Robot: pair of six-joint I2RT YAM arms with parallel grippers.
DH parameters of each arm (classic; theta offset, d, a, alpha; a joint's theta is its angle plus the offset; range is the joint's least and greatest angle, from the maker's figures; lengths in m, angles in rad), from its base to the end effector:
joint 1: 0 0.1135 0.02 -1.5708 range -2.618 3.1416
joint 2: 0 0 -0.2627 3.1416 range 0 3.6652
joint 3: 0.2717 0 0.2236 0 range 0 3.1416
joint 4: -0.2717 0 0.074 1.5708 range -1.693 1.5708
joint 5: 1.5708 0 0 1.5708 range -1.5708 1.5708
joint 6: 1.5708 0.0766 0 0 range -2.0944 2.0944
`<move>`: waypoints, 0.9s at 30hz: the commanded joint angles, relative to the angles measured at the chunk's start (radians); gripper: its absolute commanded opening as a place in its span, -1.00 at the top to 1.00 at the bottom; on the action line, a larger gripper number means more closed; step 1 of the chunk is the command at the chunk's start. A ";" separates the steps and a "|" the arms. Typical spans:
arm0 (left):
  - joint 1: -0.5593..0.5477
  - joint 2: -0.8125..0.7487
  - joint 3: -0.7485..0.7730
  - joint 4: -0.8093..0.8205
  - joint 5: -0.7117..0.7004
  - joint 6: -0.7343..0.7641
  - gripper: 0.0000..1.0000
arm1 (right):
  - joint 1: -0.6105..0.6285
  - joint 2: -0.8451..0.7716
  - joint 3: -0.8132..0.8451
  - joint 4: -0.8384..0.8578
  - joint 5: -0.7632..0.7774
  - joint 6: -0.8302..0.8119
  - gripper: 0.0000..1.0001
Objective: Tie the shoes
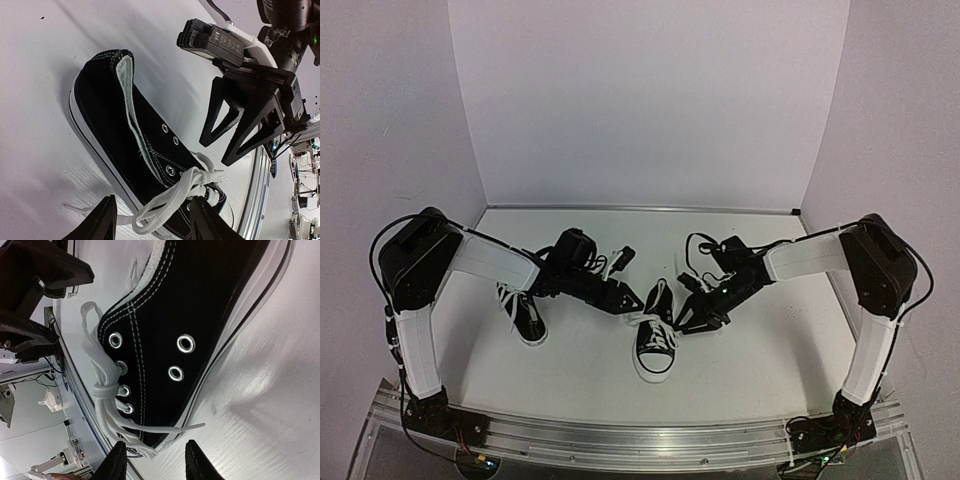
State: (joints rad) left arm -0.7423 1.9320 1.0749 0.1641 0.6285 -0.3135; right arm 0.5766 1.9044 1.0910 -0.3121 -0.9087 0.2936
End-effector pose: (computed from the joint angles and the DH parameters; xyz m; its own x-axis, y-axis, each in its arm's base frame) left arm 0.2671 -0.3062 0.1488 -0.7193 0.3213 -0.6160 0.6921 0.4094 -0.5945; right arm 0.2603 0.2413 0.1371 -0.9036 -0.3754 -0.2063 -0.3745 0.4584 0.8060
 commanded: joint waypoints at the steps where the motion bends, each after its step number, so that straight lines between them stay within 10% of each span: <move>1: 0.010 0.010 0.045 -0.008 0.026 0.016 -0.04 | 0.003 0.042 0.053 -0.035 0.034 -0.056 0.24; 22: 0.023 0.019 0.048 -0.020 0.033 0.008 -0.15 | 0.039 0.096 0.118 -0.084 -0.031 -0.136 0.23; 27: 0.026 0.014 0.048 -0.030 0.036 0.021 -0.15 | 0.039 0.095 0.116 -0.100 -0.018 -0.142 0.66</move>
State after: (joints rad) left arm -0.7239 1.9507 1.0809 0.1551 0.6459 -0.3119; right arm 0.6115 1.9940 1.1785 -0.3876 -0.9134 0.1818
